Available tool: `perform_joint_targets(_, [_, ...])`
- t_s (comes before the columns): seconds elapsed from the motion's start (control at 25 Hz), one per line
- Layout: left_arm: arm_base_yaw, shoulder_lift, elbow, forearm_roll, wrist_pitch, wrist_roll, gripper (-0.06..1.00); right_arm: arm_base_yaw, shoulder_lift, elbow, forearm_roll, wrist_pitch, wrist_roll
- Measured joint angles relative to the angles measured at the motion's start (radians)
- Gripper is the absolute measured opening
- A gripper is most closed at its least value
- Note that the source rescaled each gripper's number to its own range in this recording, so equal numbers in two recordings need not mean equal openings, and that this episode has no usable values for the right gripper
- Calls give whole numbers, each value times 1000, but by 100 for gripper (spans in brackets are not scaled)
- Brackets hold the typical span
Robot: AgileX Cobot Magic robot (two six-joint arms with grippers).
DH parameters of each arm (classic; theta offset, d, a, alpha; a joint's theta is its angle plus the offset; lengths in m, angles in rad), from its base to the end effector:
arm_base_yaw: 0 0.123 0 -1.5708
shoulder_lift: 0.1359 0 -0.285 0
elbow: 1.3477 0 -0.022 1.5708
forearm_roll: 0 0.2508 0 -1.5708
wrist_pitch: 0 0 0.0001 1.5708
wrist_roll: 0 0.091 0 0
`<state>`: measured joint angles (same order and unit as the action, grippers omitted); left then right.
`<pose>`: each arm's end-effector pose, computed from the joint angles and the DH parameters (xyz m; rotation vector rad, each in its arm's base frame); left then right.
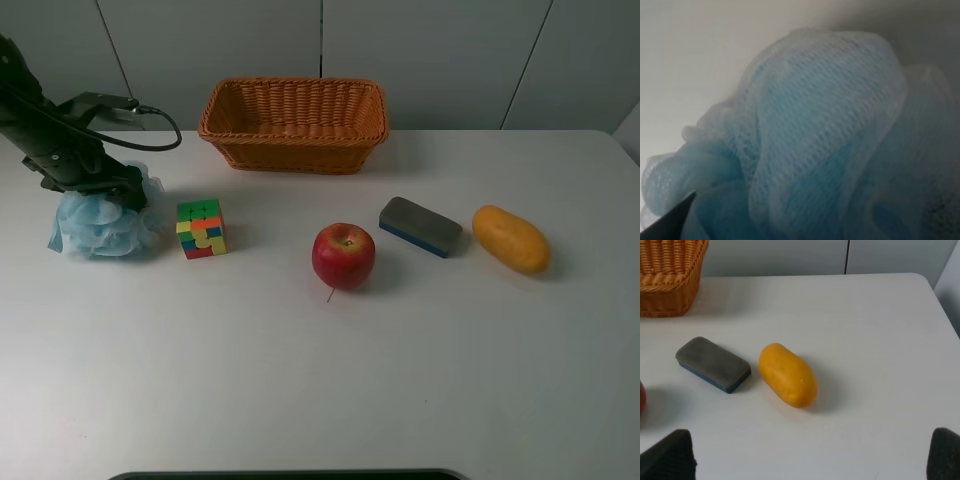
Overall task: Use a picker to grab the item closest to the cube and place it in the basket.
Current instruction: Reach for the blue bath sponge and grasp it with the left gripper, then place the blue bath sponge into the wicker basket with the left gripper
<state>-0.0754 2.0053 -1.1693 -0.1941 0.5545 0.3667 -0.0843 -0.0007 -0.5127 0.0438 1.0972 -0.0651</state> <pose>0.3754 -0.0376 0.1211 0.4138 2.8275 -0.1203 -0.0077 0.0042 0.2779 0.0165 2.0668 -0.0394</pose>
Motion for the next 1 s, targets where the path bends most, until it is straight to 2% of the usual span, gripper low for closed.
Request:
perform_joint_targets(0.08, [0,6,0,-12,-8,0,95,0,0,0,0,0,0])
perform_joint_targets(0.12, [0,8,0,-15,-10,0,85,0,0,0,0,0,0])
perform_joint_targets(0.2, [0,8,0,-16,-16,-2,53,0,0,0,0,0,0])
perform_joint_targets(0.24, [0,8,-2,-16,-22,-2,46,0,0,0,0,0,0])
perform_joint_targets(0.56, [0,-8,-4,-18,-12,1,40,0,0,0,0,0,0])
perform_joint_targets(0.64, [0,-44,-4,-26,24,1,32,0,0,0,0,0,0])
perform_joint_targets(0.76, [-2,-158,-18,-67,87,1,14,0,0,0,0,0,0])
perform_joint_targets(0.8, [-7,-197,-34,-84,94,1,12,0,0,0,0,0,0])
perform_joint_targets(0.88, [-28,-288,-75,-113,72,1,11,0,0,0,0,0,0])
perform_joint_targets(1.0, [-87,-358,-147,-129,-24,29,9,0,0,0,0,0,0])
